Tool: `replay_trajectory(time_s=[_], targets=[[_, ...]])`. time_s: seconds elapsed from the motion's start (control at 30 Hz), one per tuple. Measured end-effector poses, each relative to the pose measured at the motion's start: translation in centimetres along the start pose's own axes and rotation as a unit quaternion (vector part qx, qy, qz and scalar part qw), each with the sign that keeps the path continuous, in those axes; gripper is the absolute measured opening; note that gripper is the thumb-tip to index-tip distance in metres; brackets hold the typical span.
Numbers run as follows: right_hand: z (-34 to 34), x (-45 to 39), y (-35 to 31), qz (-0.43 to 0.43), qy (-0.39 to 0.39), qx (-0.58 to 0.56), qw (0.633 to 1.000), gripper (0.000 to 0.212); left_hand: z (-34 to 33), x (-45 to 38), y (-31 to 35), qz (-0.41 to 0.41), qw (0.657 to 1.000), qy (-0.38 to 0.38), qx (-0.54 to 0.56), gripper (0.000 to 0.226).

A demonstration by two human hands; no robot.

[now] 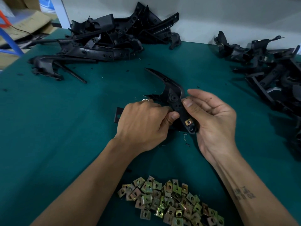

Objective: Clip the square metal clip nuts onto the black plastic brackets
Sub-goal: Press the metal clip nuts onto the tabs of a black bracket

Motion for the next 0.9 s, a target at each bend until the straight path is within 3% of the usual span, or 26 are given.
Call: replay_trajectory(time_s=[0.23,0.53,0.9], targets=[[0.3,0.5,0.7,-0.042,0.041,-0.045,0.997,0.007,0.1,0.0,0.0,-0.004,1.000,0.007,-0.011,0.054],[-0.3,1.0,0.2,0.000,0.049,0.011,0.999,0.029,0.1,0.1,-0.2,0.002,1.000,0.007,-0.003,0.052],[-0.2,1.3,0.4,-0.020,0.077,-0.002,0.997,0.023,0.1,0.1,-0.4,0.017,1.000,0.005,-0.017,0.060]])
Point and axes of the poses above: each hand's wrist, its own x-axis away from the middle knuckle, its own z-axis out of the back of the hand, y = z × x, the point moved 9 cm from there along -x, towards the middle knuckle, and after that the axes turned 4 degrees about -z, right-handed, at the moved point
